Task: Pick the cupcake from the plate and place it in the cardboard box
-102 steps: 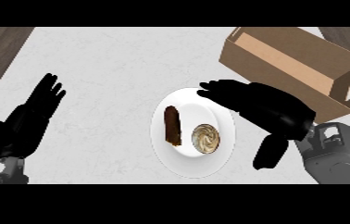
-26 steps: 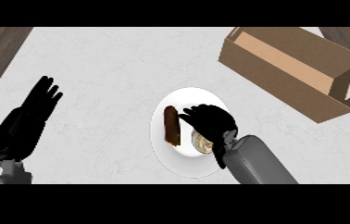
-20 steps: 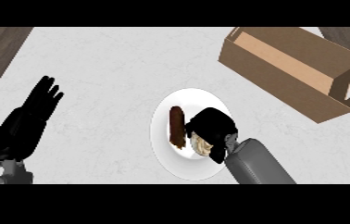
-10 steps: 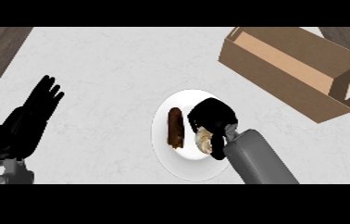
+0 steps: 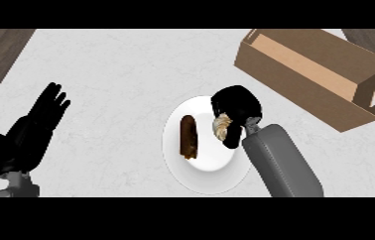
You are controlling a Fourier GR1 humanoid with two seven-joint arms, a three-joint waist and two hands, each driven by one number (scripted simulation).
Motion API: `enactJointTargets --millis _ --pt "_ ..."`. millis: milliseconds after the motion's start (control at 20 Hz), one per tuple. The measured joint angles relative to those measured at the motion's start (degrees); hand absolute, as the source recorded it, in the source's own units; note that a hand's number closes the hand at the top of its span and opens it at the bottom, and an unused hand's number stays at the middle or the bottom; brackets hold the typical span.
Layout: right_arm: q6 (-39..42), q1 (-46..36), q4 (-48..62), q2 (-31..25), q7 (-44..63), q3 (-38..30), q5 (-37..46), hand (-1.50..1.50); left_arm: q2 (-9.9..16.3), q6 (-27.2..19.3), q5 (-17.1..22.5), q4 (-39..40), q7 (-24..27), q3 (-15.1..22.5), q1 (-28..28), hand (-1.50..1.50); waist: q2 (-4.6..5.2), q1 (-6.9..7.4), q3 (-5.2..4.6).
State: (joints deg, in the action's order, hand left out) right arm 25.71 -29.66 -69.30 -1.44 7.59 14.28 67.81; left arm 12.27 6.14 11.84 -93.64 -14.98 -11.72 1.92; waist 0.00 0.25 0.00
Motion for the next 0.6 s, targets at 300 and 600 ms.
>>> enactJointTargets --millis 300,600 --pt "0.1 0.8 -10.5 0.2 1.7 0.0 0.0 1.50 0.2 0.9 0.9 0.1 -0.3 -0.7 -0.3 0.00 -0.14 -0.32 0.00" --pt "4.6 -0.9 -27.1 0.8 6.1 -2.1 -2.0 1.50 0.0 0.5 0.6 -1.6 -0.8 -0.8 -1.5 0.00 -0.39 -0.79 -0.01"
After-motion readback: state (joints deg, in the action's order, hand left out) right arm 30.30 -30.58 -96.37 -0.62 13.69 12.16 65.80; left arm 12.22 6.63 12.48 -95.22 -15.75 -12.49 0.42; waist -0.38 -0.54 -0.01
